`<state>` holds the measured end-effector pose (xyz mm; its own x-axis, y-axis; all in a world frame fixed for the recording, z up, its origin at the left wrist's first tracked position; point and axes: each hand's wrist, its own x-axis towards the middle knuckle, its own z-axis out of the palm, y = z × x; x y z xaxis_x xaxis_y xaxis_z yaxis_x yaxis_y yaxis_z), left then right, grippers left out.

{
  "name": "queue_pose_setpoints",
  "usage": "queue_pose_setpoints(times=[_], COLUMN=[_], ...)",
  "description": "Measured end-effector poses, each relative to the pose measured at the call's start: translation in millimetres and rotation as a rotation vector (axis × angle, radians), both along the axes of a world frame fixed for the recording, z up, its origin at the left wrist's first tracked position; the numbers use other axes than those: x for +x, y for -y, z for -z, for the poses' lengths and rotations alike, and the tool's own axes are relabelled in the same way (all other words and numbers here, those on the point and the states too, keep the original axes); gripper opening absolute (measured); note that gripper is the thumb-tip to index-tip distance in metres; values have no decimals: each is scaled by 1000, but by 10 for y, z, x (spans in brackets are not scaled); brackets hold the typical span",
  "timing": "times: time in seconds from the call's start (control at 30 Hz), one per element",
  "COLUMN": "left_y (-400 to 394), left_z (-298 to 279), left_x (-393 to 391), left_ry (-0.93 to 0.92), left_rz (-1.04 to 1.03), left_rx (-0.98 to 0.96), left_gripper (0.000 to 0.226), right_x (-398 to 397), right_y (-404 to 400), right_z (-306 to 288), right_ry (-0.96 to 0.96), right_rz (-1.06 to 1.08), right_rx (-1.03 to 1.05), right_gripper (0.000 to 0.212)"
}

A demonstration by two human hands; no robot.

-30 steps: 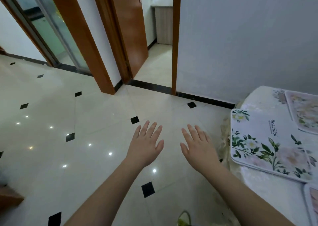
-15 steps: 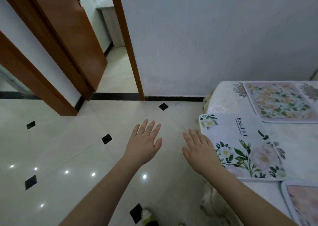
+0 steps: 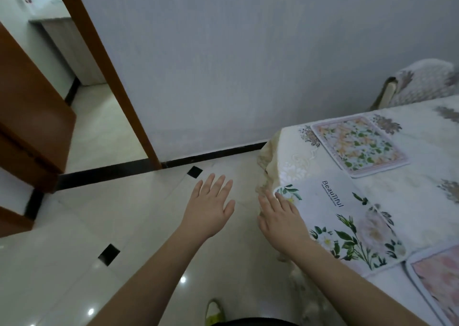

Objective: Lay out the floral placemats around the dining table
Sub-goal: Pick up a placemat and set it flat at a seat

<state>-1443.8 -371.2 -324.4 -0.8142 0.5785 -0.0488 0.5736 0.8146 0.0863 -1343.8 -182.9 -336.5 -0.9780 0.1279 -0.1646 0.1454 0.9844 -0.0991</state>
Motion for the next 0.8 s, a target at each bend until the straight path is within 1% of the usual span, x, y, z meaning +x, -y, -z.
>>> queue_pose_setpoints(times=[0.13,0.27,0.53,0.73,0.8], left_y=[-121,-390,-1107,-1797,-1985], left_z=[106,252,397,522,568], left_x=[-200,-269,-386,-454,-455], left_ry=[36,93,100,152,142], left_rz=[158,299,534,659,697], left_rx=[-2,-26,-38,-84,-119], left_gripper=[59,57,57,57,59], right_x=[-125,-78,260,437,490], right_y=[18,-59,-561,-986,-1119], right_z=[19,66,227,456,531], right_ry=[20,50,119,105,98], right_rz=[116,225,465,610,666], right_rx=[2,13,0,-50,-73], right_gripper=[62,62,64,62,62])
